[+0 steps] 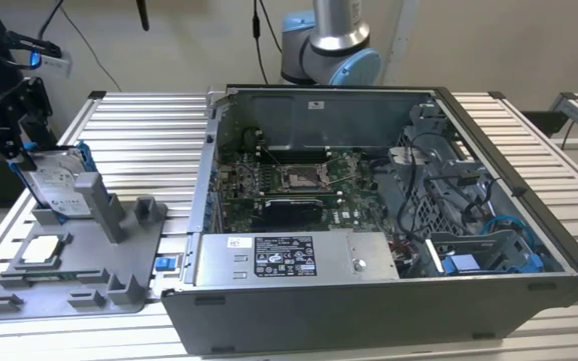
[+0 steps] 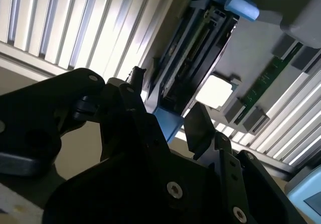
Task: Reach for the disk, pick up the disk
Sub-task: 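Pick up the disk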
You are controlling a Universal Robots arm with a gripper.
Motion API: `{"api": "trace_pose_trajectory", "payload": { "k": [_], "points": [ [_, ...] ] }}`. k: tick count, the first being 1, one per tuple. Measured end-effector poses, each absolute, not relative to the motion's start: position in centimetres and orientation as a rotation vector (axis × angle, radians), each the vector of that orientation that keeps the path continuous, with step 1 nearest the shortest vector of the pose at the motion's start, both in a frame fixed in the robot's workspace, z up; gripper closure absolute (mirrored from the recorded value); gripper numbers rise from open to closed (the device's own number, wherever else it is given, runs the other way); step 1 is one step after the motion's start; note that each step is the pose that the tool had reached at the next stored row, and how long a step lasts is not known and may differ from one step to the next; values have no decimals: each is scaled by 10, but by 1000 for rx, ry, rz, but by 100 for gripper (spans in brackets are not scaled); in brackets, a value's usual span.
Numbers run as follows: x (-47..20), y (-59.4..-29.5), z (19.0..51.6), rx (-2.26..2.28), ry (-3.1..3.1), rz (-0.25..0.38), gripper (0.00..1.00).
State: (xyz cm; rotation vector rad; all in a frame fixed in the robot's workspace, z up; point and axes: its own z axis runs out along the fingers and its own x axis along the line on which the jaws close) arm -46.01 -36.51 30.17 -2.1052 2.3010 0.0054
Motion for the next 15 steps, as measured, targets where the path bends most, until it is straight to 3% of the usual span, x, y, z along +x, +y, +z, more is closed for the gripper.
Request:
{"api": "trace_pose_trajectory", "payload": {
  "k": [15],
  "points": [
    [-461,-365,277,-2138,2268,5,0]
  ]
}}
